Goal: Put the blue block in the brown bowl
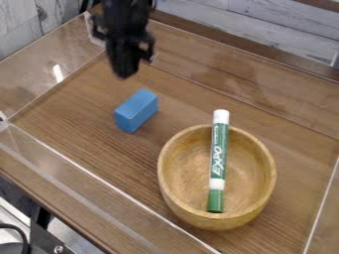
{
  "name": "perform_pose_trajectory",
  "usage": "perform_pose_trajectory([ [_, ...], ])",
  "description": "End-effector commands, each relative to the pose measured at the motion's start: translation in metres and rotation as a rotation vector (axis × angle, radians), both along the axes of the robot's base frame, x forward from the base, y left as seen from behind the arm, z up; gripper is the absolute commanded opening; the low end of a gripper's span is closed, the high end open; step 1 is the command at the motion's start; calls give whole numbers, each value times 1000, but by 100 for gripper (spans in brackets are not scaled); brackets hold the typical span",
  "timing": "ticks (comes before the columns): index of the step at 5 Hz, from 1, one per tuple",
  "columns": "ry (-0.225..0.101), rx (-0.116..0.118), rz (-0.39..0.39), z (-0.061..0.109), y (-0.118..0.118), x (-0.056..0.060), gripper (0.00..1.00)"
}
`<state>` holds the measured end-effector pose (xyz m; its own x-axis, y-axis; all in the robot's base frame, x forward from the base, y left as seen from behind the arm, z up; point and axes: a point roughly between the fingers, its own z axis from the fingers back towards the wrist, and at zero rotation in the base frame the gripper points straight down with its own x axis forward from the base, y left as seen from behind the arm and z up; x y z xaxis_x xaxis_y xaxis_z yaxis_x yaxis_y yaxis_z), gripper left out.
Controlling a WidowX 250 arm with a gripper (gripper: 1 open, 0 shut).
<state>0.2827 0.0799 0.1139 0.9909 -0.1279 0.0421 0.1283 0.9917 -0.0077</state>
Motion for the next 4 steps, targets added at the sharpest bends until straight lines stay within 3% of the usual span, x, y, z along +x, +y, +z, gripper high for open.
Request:
perform_pose_trajectory([
  [1, -83, 23, -6, 10, 4, 12, 100],
  [4, -72, 6, 15, -12, 2, 5, 100],
])
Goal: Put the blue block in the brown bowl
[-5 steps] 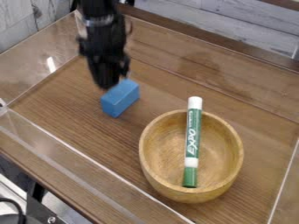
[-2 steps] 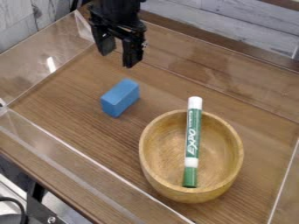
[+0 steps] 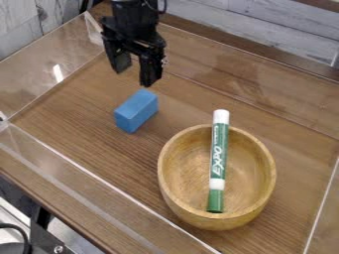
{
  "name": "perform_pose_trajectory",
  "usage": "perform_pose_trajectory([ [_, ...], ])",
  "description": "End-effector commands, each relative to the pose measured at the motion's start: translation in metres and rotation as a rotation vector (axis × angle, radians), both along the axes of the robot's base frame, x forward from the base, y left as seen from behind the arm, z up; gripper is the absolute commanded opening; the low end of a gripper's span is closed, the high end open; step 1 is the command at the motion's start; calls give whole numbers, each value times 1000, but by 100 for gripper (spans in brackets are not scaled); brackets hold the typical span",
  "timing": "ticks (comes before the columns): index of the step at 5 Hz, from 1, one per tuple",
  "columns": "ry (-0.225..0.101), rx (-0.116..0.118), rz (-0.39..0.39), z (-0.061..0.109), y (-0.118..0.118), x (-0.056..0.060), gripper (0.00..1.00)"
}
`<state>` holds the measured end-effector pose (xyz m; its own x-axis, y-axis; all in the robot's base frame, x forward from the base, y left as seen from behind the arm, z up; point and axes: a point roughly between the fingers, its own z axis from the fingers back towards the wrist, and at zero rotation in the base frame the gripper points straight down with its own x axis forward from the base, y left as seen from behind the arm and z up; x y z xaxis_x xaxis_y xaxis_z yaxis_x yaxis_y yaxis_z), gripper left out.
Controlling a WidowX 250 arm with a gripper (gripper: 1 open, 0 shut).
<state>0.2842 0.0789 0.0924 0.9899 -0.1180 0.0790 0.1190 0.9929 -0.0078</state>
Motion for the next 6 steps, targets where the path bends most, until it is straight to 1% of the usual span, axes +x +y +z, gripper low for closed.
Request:
perform_pose_trajectory([
  [1, -26, 3, 10, 2, 3, 1, 100],
  [4, 0, -30, 29, -16, 3, -7, 100],
  [6, 11, -50, 46, -28, 6, -12, 100],
])
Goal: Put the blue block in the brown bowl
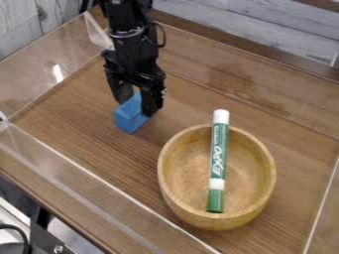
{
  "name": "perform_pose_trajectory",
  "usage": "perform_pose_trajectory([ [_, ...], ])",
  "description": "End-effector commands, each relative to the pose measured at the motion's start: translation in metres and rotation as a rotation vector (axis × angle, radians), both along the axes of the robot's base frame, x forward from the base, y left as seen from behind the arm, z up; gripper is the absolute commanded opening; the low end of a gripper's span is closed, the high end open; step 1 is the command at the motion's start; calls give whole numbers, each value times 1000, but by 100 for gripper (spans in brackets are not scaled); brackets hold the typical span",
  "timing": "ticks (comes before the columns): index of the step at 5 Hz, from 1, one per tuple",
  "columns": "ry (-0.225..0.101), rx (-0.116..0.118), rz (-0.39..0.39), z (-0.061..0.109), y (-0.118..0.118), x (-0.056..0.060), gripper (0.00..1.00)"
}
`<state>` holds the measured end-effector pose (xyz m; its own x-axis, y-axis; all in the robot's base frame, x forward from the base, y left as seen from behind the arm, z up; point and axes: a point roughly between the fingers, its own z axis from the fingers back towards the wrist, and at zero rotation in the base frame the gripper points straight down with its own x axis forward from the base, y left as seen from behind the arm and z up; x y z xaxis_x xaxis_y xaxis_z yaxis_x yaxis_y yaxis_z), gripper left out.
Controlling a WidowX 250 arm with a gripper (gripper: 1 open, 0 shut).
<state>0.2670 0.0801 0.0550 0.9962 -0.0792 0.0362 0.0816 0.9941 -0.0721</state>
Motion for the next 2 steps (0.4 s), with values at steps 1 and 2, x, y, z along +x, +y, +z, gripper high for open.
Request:
perform_pose_trajectory([
  [1, -32, 1, 22, 3, 6, 2, 100],
  [2, -28, -8, 30, -2, 8, 0, 100],
])
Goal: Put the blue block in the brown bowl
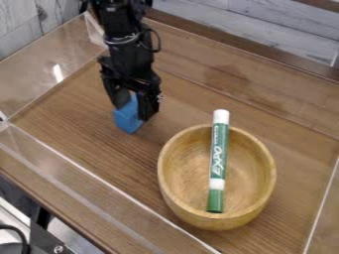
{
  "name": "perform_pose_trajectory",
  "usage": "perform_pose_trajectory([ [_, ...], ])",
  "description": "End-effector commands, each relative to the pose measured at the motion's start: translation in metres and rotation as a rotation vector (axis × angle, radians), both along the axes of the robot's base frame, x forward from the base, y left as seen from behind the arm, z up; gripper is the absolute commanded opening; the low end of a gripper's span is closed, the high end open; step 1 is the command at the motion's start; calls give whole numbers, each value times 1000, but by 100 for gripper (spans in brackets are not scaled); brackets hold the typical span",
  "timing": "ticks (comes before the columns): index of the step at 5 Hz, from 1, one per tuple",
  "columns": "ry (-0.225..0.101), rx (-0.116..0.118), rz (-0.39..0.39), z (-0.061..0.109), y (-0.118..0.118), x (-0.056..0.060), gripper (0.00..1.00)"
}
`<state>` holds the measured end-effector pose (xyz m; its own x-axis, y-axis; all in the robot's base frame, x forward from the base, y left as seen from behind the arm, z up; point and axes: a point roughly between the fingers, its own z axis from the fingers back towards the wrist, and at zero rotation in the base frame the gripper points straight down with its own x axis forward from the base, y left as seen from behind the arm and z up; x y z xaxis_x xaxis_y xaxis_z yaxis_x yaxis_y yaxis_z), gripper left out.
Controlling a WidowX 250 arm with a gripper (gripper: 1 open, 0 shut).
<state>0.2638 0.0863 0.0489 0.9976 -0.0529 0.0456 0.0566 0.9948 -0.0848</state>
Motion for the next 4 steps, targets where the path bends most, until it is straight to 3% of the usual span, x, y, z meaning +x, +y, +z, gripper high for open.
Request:
perform_pose_trajectory([
  [1, -14, -5, 12, -2, 3, 1, 100],
  [2, -9, -16, 13, -7, 2, 0, 100],
  [3, -11, -25, 4, -12, 2, 2, 0],
  [4, -12, -32, -7, -12, 0, 2, 0],
])
